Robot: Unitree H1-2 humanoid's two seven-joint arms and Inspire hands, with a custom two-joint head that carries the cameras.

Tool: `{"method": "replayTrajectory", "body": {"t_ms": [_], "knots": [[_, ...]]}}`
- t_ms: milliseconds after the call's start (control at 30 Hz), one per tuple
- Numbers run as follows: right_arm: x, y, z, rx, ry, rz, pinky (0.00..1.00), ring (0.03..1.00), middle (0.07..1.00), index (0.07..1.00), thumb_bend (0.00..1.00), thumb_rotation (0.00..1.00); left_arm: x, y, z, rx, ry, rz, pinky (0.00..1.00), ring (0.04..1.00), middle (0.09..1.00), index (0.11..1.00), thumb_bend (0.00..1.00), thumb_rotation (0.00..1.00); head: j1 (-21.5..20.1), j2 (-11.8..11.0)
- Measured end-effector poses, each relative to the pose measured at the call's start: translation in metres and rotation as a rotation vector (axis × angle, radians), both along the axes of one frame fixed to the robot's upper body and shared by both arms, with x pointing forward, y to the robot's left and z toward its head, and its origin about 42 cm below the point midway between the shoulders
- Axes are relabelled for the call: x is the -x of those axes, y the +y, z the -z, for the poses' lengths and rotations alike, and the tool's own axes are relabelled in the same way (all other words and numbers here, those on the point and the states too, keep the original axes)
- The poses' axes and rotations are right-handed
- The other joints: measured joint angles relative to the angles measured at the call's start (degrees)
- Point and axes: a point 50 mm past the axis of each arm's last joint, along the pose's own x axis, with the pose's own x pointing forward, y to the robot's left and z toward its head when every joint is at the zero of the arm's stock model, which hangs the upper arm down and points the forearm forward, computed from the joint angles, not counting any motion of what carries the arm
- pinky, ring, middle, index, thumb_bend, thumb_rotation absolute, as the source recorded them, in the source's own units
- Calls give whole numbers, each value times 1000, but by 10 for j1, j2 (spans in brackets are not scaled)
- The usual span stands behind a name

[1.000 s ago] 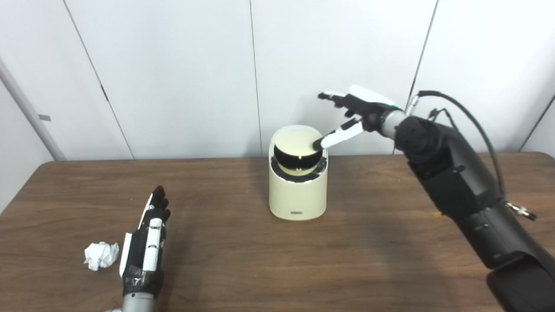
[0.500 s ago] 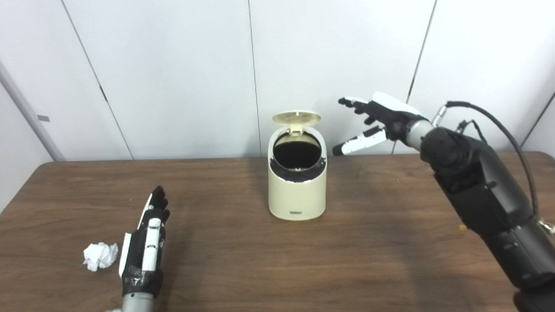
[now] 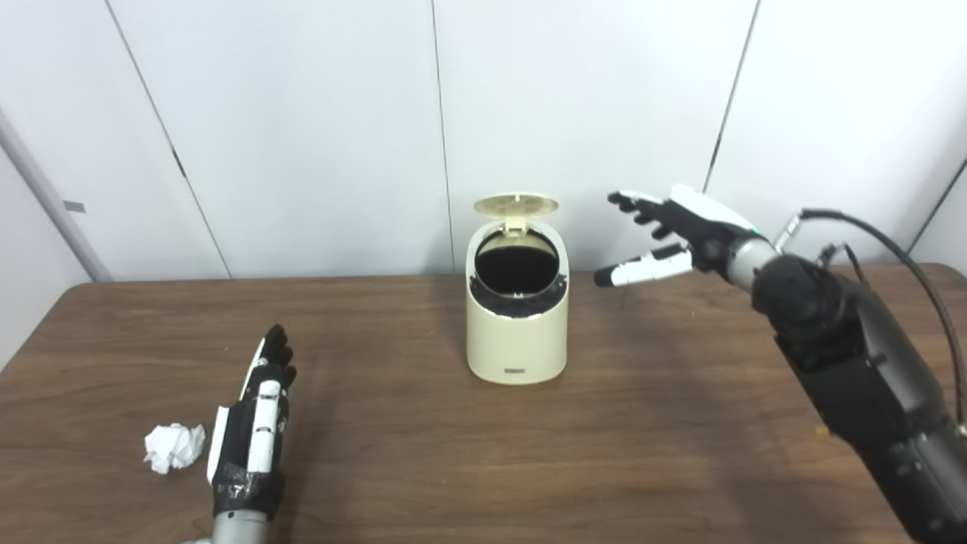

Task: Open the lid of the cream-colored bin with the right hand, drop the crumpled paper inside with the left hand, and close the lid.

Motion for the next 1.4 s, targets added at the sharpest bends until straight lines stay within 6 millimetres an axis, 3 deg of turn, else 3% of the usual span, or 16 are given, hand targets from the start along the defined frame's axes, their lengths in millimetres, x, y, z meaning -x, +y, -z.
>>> {"method": "replayTrajectory", "body": {"t_ms": [167, 200, 267, 333, 500, 800, 1100, 1400], "knots": [[13, -10, 30, -120, 14, 66, 827, 904, 926, 904, 682, 680, 0, 1, 0, 2, 1, 7, 1000, 1000, 1000, 991, 344, 844, -3, 3], [15, -13, 35, -157, 7, 85, 819, 888, 911, 913, 621, 827, 0, 1, 0, 2, 2, 8, 1000, 1000, 998, 991, 344, 845, -5, 4], [19, -16, 46, -228, -7, 107, 817, 883, 905, 907, 613, 831, 0, 1, 0, 2, 5, 9, 1000, 1000, 999, 991, 343, 844, -8, 4], [23, -19, 56, -299, -10, 126, 855, 910, 929, 917, 583, 932, 0, 1, 0, 3, 5, 11, 1000, 1000, 1000, 994, 336, 844, -8, 6], [38, -28, 79, -440, -51, 189, 914, 930, 928, 914, 543, 988, -1, 1, 1, 1, 13, 22, 1000, 1000, 1000, 997, 352, 857, -10, 10], [71, -33, 116, -615, -57, 232, 947, 947, 959, 947, 545, 1000, -1, 2, 1, 6, 29, 26, 1000, 1000, 1000, 992, 379, 826, -12, 20], [96, -35, 127, -660, -68, 209, 994, 973, 982, 960, 555, 1000, -1, 2, 2, 8, 48, 26, 1000, 1000, 999, 985, 391, 828, -15, 30], [118, -31, 147, -857, -68, 235, 1000, 979, 980, 968, 574, 999, -1, 3, 1, 9, 56, 26, 1000, 1000, 1000, 983, 401, 824, -10, 41]]}}
